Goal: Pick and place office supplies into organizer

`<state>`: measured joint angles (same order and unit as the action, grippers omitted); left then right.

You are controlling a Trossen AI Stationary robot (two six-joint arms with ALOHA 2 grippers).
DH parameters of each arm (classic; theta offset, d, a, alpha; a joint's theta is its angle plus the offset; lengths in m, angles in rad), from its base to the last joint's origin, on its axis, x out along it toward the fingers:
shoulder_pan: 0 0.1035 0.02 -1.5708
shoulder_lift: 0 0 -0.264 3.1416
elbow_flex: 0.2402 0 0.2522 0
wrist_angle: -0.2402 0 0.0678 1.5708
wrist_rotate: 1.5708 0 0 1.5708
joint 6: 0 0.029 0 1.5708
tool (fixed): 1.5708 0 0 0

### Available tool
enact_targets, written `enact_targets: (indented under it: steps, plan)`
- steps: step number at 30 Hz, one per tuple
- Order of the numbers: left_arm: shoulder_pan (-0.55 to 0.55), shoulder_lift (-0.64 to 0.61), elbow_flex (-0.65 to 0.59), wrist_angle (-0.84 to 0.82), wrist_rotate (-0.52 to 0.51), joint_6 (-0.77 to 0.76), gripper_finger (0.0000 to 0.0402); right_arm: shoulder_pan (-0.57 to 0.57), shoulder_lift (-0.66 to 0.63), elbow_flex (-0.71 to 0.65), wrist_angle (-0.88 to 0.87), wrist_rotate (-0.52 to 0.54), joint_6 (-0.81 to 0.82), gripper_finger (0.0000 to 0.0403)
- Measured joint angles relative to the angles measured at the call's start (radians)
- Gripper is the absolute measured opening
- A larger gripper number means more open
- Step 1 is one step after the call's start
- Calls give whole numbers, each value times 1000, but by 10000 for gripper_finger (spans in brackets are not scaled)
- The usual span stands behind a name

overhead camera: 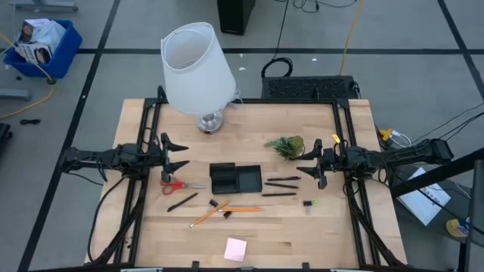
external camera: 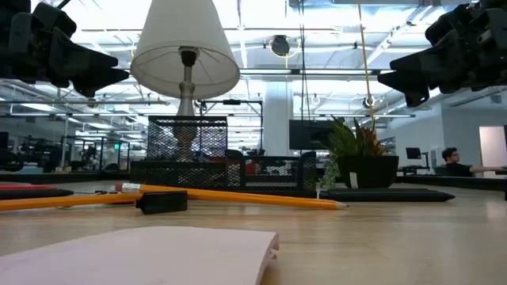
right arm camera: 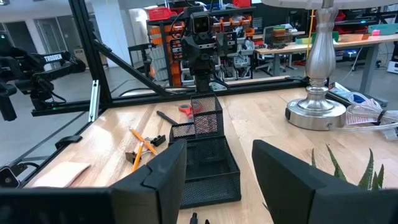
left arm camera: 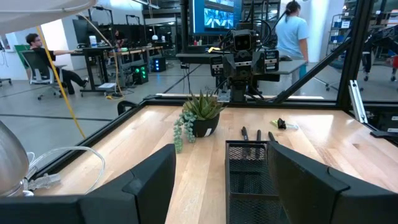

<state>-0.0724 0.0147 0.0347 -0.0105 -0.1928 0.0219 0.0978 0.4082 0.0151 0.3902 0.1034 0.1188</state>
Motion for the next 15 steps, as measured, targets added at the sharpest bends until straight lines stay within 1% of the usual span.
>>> enact_targets:
  steps: [15]
  plan:
    - [0,0,0,0,0,0,255,0,0,0,0,0,0,180]
